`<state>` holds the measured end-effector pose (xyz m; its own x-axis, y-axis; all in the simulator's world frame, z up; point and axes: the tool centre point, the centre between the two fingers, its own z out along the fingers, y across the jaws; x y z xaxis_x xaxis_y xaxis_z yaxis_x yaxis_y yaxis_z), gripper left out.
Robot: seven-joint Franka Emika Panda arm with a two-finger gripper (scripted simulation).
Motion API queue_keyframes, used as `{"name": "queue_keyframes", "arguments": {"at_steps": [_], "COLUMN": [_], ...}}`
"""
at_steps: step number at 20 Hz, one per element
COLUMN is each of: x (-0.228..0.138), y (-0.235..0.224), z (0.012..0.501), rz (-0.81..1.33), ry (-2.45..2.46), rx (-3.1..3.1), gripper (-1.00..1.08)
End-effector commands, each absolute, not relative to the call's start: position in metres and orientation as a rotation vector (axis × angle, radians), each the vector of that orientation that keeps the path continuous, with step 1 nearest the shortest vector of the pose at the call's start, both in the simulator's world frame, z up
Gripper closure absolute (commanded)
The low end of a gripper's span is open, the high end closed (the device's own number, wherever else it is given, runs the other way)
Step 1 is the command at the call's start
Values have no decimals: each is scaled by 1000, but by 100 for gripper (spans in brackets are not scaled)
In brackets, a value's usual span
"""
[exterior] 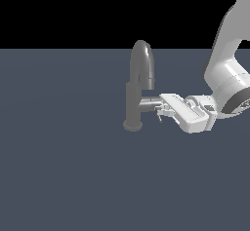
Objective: Turn on the faucet by rotating a designated handle.
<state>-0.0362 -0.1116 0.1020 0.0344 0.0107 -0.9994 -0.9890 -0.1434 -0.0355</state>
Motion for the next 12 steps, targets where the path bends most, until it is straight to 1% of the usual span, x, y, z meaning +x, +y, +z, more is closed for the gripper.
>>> {"name": "queue_keyframes", "arguments": {"at_steps": [1, 12], "x": [-33, -22], "y": [-112, -112], "z": [84, 48], "rz": [1289, 1300], "ry": [1126, 1143], "rx": [-1317, -1304], "gripper": [108, 108]}}
